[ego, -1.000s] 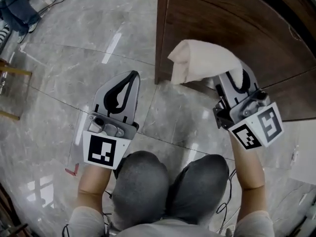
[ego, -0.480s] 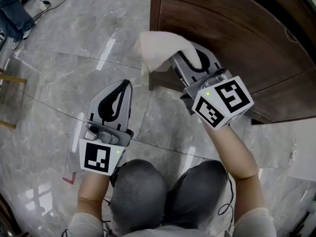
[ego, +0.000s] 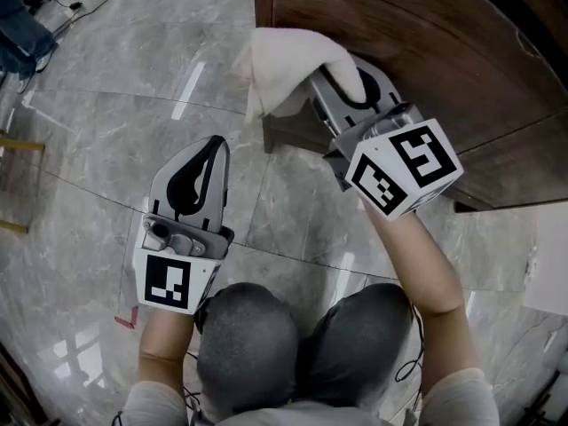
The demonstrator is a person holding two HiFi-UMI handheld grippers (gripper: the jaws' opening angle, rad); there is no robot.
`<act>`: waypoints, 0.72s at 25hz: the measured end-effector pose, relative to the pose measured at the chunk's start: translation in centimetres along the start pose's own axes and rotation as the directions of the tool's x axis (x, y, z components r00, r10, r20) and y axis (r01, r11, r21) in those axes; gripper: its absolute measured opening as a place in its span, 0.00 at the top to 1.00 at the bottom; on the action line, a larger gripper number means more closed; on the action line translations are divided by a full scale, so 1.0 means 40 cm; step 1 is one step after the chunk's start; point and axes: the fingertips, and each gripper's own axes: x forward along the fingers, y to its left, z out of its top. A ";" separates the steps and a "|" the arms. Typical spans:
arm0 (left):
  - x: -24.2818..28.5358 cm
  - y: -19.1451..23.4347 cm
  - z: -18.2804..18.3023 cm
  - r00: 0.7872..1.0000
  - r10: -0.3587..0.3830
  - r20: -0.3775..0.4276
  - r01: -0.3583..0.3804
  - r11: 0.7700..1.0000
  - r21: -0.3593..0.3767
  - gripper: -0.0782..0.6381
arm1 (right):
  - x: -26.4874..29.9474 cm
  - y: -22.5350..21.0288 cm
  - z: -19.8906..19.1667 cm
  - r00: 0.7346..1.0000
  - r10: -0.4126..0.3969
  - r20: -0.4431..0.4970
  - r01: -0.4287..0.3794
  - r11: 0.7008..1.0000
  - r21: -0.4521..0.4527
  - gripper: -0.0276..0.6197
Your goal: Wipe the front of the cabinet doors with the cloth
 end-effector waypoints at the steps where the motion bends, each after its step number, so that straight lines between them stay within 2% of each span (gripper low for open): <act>1: 0.002 0.000 0.001 1.000 0.001 0.003 -0.001 1.000 0.000 0.88 | -0.008 -0.005 -0.001 1.000 -0.003 -0.001 0.003 1.000 0.000 0.85; 18: 0.016 -0.046 -0.011 0.999 -0.010 -0.043 0.010 1.000 0.002 0.88 | -0.201 -0.131 -0.016 0.993 -0.118 0.003 0.118 0.993 0.025 0.85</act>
